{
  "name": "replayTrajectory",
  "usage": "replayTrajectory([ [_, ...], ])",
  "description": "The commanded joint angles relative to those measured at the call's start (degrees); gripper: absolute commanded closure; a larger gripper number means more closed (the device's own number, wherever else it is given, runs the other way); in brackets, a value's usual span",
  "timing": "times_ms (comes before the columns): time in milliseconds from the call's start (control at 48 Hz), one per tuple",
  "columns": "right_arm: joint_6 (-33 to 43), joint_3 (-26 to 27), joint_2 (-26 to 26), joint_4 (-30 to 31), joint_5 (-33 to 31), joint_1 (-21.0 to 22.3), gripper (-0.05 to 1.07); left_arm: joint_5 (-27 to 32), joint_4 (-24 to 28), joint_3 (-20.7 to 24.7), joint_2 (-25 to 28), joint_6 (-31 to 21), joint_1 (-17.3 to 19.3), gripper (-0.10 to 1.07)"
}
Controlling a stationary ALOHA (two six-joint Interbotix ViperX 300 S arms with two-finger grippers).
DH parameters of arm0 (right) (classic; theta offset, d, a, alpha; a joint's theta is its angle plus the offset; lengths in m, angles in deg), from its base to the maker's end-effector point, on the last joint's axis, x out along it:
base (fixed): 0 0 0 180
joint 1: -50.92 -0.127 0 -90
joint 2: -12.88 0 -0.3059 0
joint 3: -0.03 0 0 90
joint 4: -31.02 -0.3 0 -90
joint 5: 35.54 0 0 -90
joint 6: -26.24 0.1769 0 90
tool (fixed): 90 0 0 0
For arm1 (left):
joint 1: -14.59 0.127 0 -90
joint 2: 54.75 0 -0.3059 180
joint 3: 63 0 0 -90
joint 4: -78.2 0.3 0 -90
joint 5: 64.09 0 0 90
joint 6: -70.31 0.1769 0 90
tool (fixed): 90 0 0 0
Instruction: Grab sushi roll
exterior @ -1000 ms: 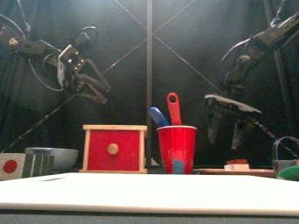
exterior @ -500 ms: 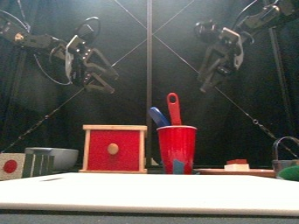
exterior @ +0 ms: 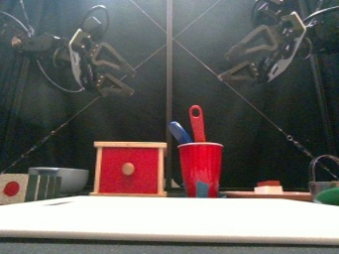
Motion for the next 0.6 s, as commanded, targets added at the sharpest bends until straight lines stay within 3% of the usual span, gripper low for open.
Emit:
replayTrajectory([
  [0,0.00,0.53,0.35,0.26,0.62,-0.09,0.03,0.09,0.26,0.44,-0.18,0.09,0.26,-0.03],
  [292,-0.35,-0.53,0.26,0.44,0.88,0.44,0.03,0.53,1.14,-1.49,-0.70,0.18,0.35,-0.03],
  [417,-0.35,-0.26,0.79,1.67,0.97,0.26,0.03,1.67,0.09,0.00,-1.93,-0.26,0.09,-0.03],
  [500,-0.18,-0.18,0.79,2.72,0.97,0.35,0.03,7.56,-2.90,1.76,-2.90,-0.26,-0.35,-0.03],
  [583,-0.18,0.00,0.70,3.60,0.97,0.44,0.03,18.90,-6.24,5.45,-3.16,-0.35,-0.70,-0.02],
])
